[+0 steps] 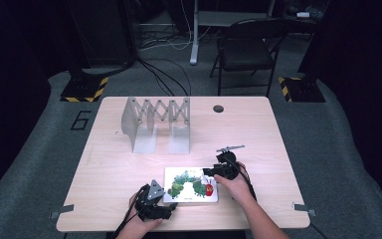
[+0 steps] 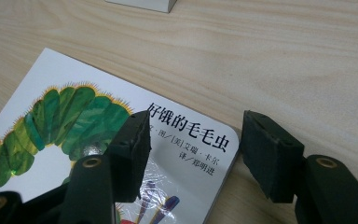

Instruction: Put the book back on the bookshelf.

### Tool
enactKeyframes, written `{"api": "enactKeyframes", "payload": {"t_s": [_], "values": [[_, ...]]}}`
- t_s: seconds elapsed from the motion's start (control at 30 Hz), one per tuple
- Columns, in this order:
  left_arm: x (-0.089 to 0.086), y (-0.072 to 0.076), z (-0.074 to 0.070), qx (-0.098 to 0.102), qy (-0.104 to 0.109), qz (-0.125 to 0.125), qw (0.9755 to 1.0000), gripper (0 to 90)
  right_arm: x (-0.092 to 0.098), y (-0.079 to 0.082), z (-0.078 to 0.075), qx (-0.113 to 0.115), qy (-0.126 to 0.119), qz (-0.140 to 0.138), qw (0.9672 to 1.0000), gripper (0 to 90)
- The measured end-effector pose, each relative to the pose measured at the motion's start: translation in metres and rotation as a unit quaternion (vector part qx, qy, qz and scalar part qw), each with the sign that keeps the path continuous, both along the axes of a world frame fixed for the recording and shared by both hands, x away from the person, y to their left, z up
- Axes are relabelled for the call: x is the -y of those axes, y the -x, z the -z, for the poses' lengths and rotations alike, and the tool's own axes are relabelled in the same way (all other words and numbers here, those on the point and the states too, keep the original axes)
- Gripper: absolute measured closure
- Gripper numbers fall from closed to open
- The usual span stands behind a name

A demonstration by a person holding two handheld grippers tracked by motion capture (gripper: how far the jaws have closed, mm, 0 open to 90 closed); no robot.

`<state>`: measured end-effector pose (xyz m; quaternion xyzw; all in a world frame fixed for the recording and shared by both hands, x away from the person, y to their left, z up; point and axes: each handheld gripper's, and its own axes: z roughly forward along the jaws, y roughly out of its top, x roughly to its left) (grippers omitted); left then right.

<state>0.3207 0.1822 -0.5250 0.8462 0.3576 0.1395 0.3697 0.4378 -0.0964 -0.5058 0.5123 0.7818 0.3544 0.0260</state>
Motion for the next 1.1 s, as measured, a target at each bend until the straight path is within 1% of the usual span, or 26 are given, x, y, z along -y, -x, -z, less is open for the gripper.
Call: {"api": "enactKeyframes", "payload": {"t_s": [0.03,0.13,0.17,0.2,0.27,0.3,0.37,0.5,0.53,0.6,0.63,0.7,0.73,0.77,0.8,0.83,0.93,1.0,1.03,1.07,1.1], "values": [[0.0,0.0,0.0,0.0,0.0,0.0,1.0,24.9,0.0,0.0,-0.001,-0.004,-0.002,0.003,1.0,42.7],[0.0,0.0,0.0,0.0,0.0,0.0,1.0,24.7,0.001,0.0,-0.002,-0.004,-0.006,0.006,1.0,43.0],[0.0,0.0,0.0,-0.001,0.0,0.0,1.0,24.5,0.002,0.0,-0.002,-0.008,-0.011,0.01,0.9999,43.5],[0.0,0.0,0.0,0.001,0.0,-0.002,1.0,24.4,0.003,-0.001,-0.002,-0.006,-0.012,0.008,0.9999,43.8],[0.0,0.0,0.0,-0.004,0.0,-0.001,1.0,24.3,0.004,-0.001,-0.002,-0.009,-0.016,0.012,0.9998,44.6],[0.0,0.0,0.0,-0.004,0.001,-0.001,1.0,24.0,0.004,-0.001,-0.003,-0.013,-0.016,0.011,0.9997,44.7],[0.0,0.0,0.0,-0.004,-0.001,0.0,1.0,23.6,0.004,-0.001,-0.003,-0.013,-0.016,0.012,0.9997,45.1],[0.001,0.0,0.0,0.0,-0.005,-0.002,1.0,22.7,0.004,0.0,-0.005,-0.01,-0.013,0.012,0.9998,45.4],[0.001,0.0,0.0,0.001,-0.006,-0.001,1.0,22.3,0.005,0.001,-0.005,-0.005,-0.014,0.01,0.9998,45.4],[0.001,0.0,0.0,-0.001,-0.004,0.002,1.0,21.8,0.005,0.001,-0.007,-0.005,-0.02,0.014,0.9997,45.9],[0.001,0.0,0.0,0.003,-0.003,-0.001,1.0,21.7,0.006,0.002,-0.008,-0.005,-0.021,0.015,0.9997,46.1],[0.001,0.0,0.0,0.003,-0.005,-0.001,1.0,21.5,0.007,0.003,-0.01,-0.01,-0.028,0.018,0.9994,46.1],[0.001,0.0,0.0,-0.002,-0.006,0.0,1.0,21.4,0.007,0.003,-0.011,-0.009,-0.029,0.019,0.9993,46.2],[0.001,0.0,0.0,-0.002,-0.006,0.0,1.0,21.1,0.007,0.003,-0.011,-0.009,-0.029,0.019,0.9993,46.2],[0.002,0.001,0.0,0.002,-0.007,-0.004,1.0,21.1,0.008,0.003,-0.011,-0.005,-0.029,0.015,0.9995,46.2],[0.002,0.001,0.0,0.001,-0.009,-0.004,0.9999,21.0,0.007,0.003,-0.011,-0.005,-0.03,0.017,0.9994,46.1],[0.003,0.001,0.001,0.0,-0.005,-0.004,1.0,20.3,0.007,0.004,-0.012,0.0,-0.026,0.012,0.9996,46.2],[0.003,0.001,0.001,0.002,-0.009,-0.005,0.9999,19.5,0.007,0.005,-0.013,0.0,-0.026,0.012,0.9996,46.1],[0.003,0.001,0.0,0.004,-0.014,0.0,0.9999,18.7,0.008,0.005,-0.014,-0.001,-0.027,0.012,0.9995,46.2],[0.004,0.001,0.0,0.001,-0.016,0.0,0.9999,18.2,0.008,0.006,-0.015,0.002,-0.028,0.014,0.9995,46.2],[0.005,0.001,0.001,0.003,-0.015,0.0,0.9999,17.7,0.008,0.006,-0.015,0.001,-0.03,0.015,0.9994,46.2]]}}
